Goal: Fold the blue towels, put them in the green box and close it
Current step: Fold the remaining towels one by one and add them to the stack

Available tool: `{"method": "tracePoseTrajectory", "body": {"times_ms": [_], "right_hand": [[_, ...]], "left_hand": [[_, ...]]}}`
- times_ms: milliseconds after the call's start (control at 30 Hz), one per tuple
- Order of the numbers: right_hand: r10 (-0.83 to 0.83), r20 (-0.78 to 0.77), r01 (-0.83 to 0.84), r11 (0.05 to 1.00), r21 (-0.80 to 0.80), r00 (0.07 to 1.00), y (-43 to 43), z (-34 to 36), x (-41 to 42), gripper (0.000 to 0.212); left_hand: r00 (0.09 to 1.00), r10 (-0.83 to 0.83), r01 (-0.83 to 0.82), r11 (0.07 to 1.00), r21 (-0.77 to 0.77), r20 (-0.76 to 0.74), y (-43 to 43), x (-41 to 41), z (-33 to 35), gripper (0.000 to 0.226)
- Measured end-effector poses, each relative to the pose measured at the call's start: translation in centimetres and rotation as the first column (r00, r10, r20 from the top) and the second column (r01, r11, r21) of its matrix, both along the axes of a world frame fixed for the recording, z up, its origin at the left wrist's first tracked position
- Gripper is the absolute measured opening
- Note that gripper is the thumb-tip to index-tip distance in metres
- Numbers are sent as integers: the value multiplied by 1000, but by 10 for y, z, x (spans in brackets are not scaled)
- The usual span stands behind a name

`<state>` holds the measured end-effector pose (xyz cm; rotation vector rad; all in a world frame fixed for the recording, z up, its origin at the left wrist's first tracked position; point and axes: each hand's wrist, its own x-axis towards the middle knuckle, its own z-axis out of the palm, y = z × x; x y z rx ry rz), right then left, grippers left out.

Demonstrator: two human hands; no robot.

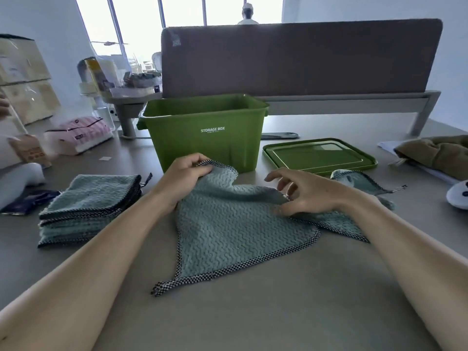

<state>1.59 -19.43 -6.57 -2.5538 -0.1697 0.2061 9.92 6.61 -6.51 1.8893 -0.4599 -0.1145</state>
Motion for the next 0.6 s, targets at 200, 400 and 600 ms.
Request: {"method": "tracePoseTrajectory", "body": {"times_ms": [200,400,600], "right_hand": [[-127,15,128,975,-181,992,-26,9,-7,66],[-65,43,70,989,-127,997,-5,20,4,37],[-68,181,126,935,-332,981,10,16,26,30]], "left_hand": [[999,-38,42,993,108,-38,-4,1,-9,21],[962,-249,264,951,159,-108,1,-1,-7,36],[879,-450,477,845,240,-159,14,-4,1,32]]}}
